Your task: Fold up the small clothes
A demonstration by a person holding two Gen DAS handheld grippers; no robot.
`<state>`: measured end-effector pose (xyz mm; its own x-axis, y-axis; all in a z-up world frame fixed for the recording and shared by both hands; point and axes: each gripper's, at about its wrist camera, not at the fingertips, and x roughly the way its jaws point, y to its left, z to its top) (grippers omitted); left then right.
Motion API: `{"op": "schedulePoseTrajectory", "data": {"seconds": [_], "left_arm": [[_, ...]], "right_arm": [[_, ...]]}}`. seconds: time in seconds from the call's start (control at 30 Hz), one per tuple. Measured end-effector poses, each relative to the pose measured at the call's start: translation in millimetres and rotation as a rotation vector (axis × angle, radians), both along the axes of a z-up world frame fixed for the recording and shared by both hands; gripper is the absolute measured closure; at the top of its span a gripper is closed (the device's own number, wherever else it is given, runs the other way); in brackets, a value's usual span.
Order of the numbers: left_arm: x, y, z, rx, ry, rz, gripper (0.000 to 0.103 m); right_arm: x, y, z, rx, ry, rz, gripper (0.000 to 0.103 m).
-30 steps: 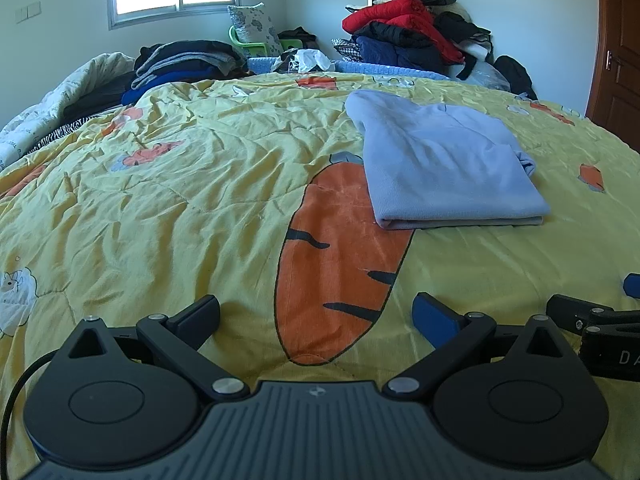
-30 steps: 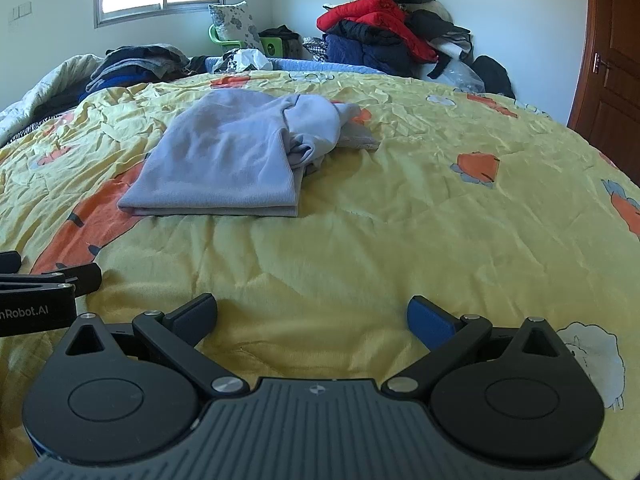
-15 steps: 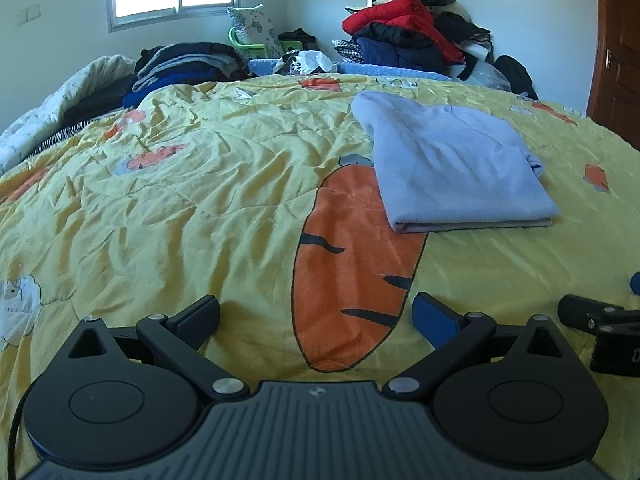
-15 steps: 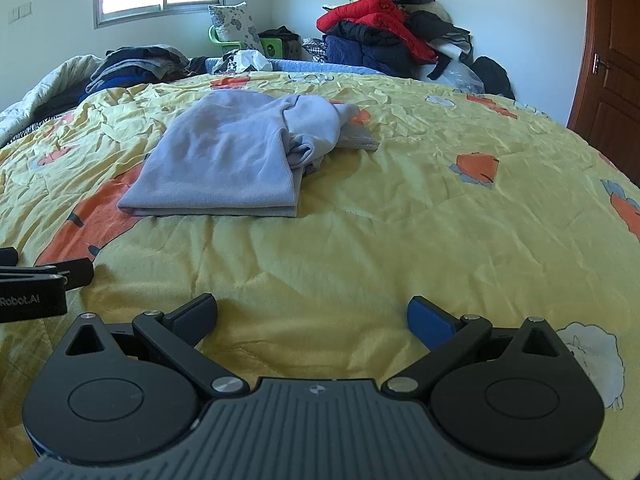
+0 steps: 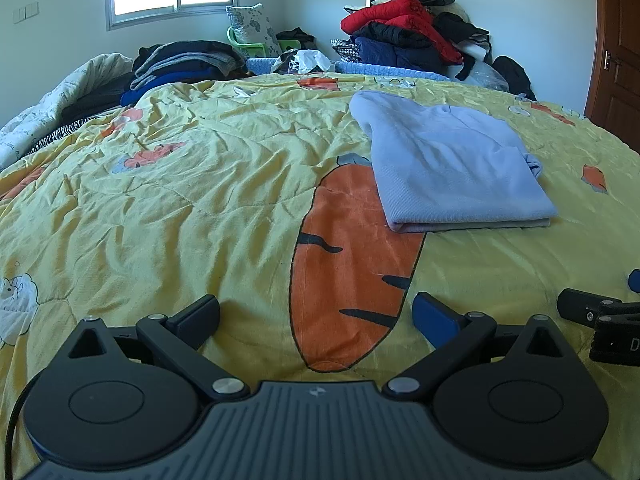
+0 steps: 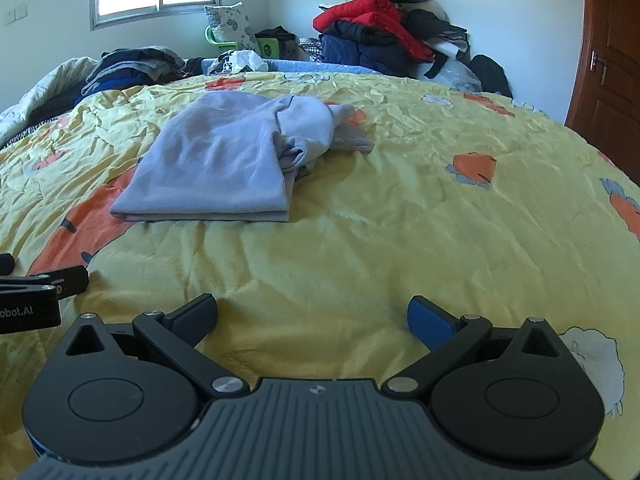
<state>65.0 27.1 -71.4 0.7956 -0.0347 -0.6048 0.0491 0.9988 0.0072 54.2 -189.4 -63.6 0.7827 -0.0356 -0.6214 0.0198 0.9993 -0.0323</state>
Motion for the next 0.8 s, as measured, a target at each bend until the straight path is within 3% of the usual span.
{"op": "schedulePoseTrajectory", "data": {"seconds": [0.8], "left_arm": [[0.2, 0.0, -0.1, -0.001, 0.0, 0.0, 0.0]], "right_arm": [[2.5, 0.4, -0.5, 0.004, 0.001, 0.003, 0.0]]}}
